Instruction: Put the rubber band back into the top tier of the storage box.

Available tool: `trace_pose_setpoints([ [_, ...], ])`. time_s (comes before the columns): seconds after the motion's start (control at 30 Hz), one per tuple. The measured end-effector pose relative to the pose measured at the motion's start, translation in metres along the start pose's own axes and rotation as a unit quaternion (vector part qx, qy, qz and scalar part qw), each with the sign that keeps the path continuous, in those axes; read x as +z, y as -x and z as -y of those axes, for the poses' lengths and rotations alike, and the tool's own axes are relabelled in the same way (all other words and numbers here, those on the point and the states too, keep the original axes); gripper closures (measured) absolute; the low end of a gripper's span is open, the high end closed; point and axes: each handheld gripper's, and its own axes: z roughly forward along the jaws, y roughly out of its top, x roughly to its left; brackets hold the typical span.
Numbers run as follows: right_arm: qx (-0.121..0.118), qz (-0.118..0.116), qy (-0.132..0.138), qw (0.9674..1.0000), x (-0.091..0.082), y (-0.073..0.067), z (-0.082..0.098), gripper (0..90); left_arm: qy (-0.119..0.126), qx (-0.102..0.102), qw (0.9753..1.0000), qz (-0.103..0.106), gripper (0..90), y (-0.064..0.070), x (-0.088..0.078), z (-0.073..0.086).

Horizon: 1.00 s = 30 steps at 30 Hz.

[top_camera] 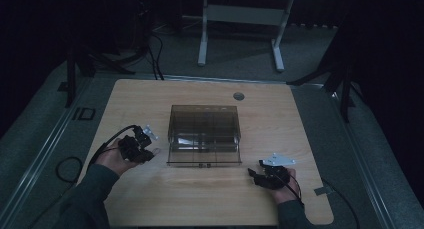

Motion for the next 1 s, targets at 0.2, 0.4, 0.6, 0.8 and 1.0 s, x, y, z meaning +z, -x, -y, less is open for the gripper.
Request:
trace_pose_setpoints([
  [0.2,0.0,0.0,0.0,1.0,0.0,0.0,0.0,41.2,0.006,0.003,1.0,0.003,86.6,0.0,-0.005,-0.003],
  [0.4,-0.001,-0.001,0.0,1.0,0.0,0.0,0.0,41.1,0.008,0.01,0.9999,0.002,86.6,0.0,-0.011,-0.006],
  [0.6,-0.002,-0.002,0.0,1.0,0.0,0.0,0.0,41.0,0.013,0.012,0.9998,0.004,86.6,0.001,-0.014,-0.008],
  [0.8,-0.003,-0.002,0.0,1.0,0.0,0.0,0.0,40.9,0.015,0.017,0.9997,0.004,86.6,0.001,-0.016,-0.012],
  [1.0,-0.004,-0.002,0.001,1.0,0.001,0.0,0.0,40.9,0.02,0.019,0.9996,0.004,86.6,0.001,-0.022,-0.016],
])
